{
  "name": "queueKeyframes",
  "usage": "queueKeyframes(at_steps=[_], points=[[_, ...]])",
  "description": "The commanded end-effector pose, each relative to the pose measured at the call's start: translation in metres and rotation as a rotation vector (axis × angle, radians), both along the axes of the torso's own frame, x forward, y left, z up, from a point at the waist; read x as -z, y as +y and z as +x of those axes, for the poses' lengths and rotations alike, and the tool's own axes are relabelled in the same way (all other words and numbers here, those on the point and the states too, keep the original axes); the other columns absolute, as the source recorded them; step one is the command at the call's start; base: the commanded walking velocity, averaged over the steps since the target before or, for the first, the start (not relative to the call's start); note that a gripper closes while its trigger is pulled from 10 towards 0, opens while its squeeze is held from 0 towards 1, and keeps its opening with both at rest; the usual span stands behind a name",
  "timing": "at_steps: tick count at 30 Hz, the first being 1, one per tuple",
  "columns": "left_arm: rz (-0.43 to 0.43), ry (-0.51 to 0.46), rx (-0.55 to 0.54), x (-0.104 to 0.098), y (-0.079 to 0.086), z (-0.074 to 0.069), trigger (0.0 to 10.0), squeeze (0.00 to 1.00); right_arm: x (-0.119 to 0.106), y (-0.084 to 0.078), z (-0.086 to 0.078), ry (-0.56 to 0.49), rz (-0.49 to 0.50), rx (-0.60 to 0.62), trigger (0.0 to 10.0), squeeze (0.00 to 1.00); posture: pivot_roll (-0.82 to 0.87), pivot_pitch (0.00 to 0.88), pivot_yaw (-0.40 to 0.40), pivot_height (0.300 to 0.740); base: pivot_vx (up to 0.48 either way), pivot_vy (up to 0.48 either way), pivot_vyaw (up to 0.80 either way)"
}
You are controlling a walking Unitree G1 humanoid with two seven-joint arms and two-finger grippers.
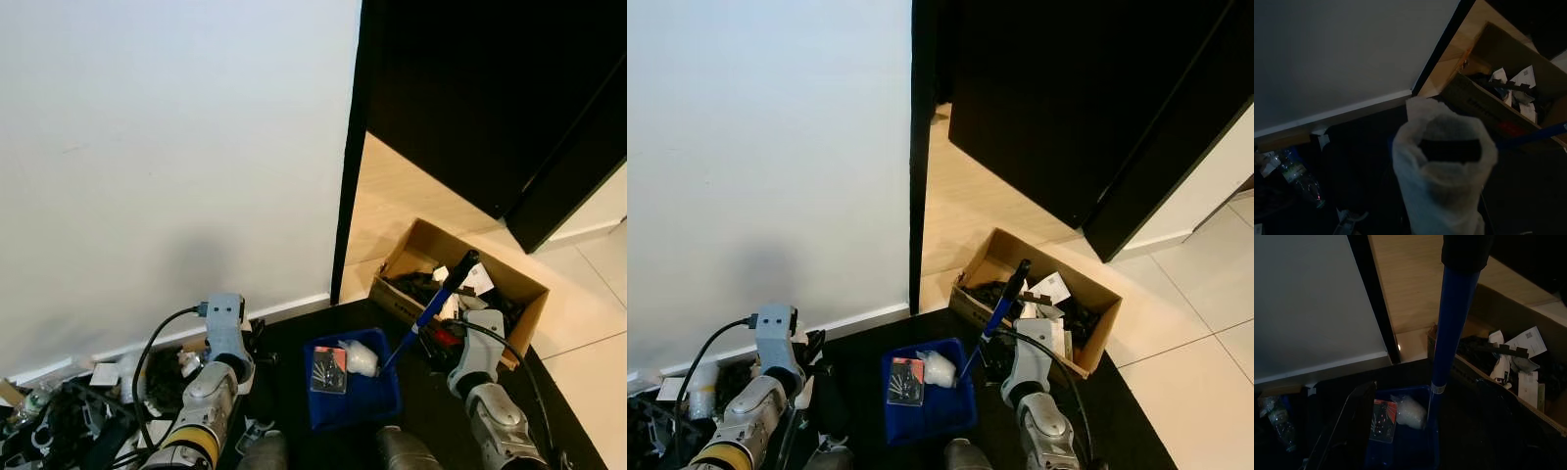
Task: Sweep floor
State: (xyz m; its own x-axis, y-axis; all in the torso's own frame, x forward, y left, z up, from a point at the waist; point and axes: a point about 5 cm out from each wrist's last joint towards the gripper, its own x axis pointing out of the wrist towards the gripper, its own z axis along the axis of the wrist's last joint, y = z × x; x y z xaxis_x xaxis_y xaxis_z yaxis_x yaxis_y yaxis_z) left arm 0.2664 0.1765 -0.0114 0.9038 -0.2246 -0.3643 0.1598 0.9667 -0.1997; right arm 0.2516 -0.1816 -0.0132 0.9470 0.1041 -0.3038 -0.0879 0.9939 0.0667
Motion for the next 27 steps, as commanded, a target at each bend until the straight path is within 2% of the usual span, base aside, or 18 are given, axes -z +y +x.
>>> queueKeyframes(at_steps=[1,27], points=[[-0.006,0.039,-0.011,0.0078,0.0005,-0.0075,10.0,0.00,0.0050,-0.0025,-0.0048,0.027,0.002,0.011,10.0,0.00,0.02,0.156,-0.011,0.740,0.000,0.000,0.00],[-0.007,0.037,-0.015,0.0073,0.0002,-0.0066,10.0,0.00,0.0043,-0.0032,-0.0041,0.024,0.001,0.013,10.0,0.00,0.02,0.165,-0.012,0.740,0.000,0.000,0.00]])
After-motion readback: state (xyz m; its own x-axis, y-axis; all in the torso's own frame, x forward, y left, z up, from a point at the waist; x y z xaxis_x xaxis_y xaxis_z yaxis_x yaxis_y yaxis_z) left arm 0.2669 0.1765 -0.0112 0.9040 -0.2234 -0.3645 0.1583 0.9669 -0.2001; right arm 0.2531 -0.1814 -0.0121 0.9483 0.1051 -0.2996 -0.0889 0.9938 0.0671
